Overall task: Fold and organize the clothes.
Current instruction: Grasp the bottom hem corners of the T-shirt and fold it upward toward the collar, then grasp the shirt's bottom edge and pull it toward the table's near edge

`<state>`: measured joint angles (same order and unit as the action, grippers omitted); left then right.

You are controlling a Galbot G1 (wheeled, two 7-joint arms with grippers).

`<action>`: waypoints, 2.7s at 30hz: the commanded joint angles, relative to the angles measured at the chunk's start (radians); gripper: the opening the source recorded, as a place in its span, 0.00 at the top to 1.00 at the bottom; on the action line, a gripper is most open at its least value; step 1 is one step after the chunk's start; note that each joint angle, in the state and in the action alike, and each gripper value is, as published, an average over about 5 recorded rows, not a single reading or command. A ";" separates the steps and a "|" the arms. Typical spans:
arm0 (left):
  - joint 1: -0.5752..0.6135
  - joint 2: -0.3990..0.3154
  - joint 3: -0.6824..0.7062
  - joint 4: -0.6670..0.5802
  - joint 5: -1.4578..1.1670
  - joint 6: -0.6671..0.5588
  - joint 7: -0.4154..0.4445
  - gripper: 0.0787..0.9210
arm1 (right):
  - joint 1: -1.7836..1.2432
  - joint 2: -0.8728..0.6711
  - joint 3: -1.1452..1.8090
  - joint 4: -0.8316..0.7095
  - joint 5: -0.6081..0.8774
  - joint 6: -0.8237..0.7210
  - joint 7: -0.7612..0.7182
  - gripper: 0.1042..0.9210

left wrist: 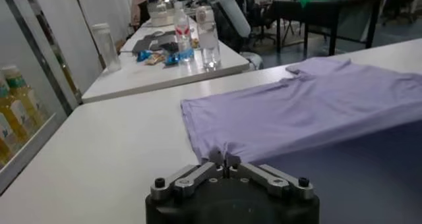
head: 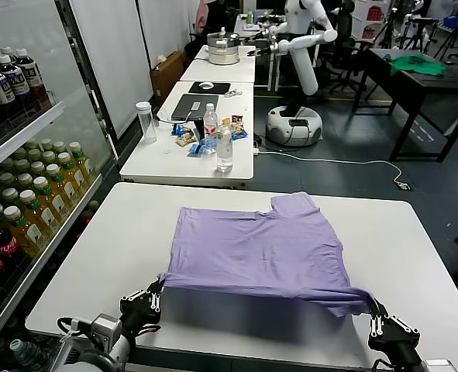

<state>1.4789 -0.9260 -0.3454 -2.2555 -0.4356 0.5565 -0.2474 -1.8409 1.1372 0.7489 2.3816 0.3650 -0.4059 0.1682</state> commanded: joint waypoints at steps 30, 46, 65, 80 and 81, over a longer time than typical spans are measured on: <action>-0.358 -0.065 0.191 0.372 0.072 0.012 0.029 0.98 | 0.502 -0.122 -0.280 -0.391 -0.092 -0.095 -0.048 0.94; -0.220 -0.133 0.148 0.242 0.073 -0.012 -0.017 0.47 | 0.209 -0.036 -0.111 -0.234 -0.066 -0.032 -0.058 0.39; -0.276 -0.201 0.153 0.348 -0.051 0.007 -0.037 0.29 | 0.272 -0.014 -0.189 -0.309 0.105 -0.121 -0.063 0.30; -0.258 -0.162 0.123 0.318 -0.147 0.010 -0.025 0.80 | 0.244 -0.093 -0.140 -0.310 0.214 -0.137 -0.123 0.81; -0.251 -0.157 0.121 0.311 -0.148 0.010 -0.023 0.84 | 0.237 -0.105 -0.132 -0.307 0.221 -0.137 -0.125 0.85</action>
<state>1.2116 -1.1004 -0.2169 -1.9288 -0.5322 0.5642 -0.2750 -1.5843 1.0776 0.5982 2.0741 0.5222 -0.5331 0.0618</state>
